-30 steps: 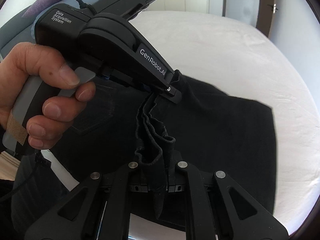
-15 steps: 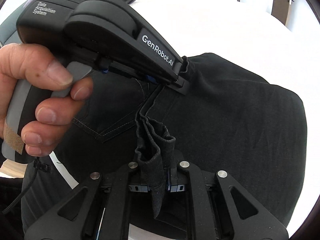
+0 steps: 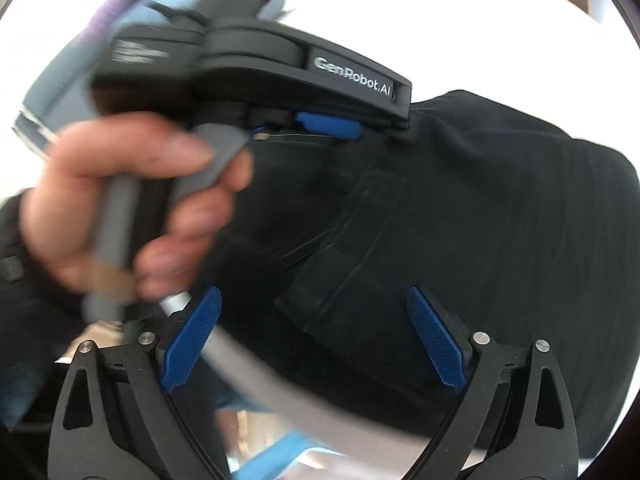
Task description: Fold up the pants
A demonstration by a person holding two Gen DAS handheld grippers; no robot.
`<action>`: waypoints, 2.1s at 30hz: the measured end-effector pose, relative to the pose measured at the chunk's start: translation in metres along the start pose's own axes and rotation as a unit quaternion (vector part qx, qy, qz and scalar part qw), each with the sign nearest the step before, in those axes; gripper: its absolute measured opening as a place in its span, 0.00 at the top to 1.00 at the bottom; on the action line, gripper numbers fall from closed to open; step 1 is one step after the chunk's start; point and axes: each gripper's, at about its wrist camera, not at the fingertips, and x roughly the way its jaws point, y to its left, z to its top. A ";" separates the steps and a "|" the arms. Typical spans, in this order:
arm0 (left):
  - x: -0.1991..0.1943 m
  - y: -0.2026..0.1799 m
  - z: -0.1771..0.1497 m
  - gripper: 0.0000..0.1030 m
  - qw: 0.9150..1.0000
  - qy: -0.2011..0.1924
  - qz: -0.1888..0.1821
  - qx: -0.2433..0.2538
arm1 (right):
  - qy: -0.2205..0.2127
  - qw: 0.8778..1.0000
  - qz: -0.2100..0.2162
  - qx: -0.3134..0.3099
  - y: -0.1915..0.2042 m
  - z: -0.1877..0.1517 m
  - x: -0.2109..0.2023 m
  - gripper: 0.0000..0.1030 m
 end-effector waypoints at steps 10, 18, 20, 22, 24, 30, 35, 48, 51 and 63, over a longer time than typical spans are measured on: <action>-0.018 -0.064 -0.066 0.43 0.997 -0.042 0.042 0.039 | -0.066 0.977 0.100 0.175 -0.174 -0.011 -0.106 0.74; 0.008 -0.062 -0.098 0.34 0.997 -0.028 0.066 0.040 | -0.058 0.954 0.174 0.238 -0.294 0.041 -0.065 0.74; 0.009 -0.061 -0.100 0.33 0.996 -0.026 0.067 0.054 | -0.061 0.944 0.182 0.268 -0.315 0.046 -0.043 0.74; 0.010 -0.059 -0.099 0.33 0.996 -0.023 0.066 0.055 | -0.045 0.933 0.195 0.298 -0.334 0.042 -0.018 0.75; 0.013 -0.055 -0.094 0.32 0.997 -0.021 0.061 0.047 | -0.047 0.918 0.221 0.325 -0.341 0.029 -0.004 0.75; 0.013 -0.052 -0.100 0.31 0.997 -0.034 0.052 0.048 | -0.012 0.926 0.258 0.276 -0.300 -0.034 -0.020 0.75; 0.008 -0.049 -0.102 0.30 0.996 -0.036 0.047 0.059 | 0.035 0.933 0.257 0.251 -0.253 -0.087 -0.037 0.75; -0.014 -0.037 -0.144 0.30 0.995 -0.075 0.036 0.047 | 0.017 0.936 0.298 0.186 -0.181 0.038 -0.009 0.72; -0.020 -0.038 -0.153 0.29 0.995 -0.083 0.037 0.046 | 0.083 0.935 0.252 0.235 -0.200 0.048 0.058 0.75; -0.029 -0.036 -0.168 0.27 0.993 -0.107 0.037 0.034 | 0.168 0.954 0.216 0.122 -0.107 0.144 0.124 0.81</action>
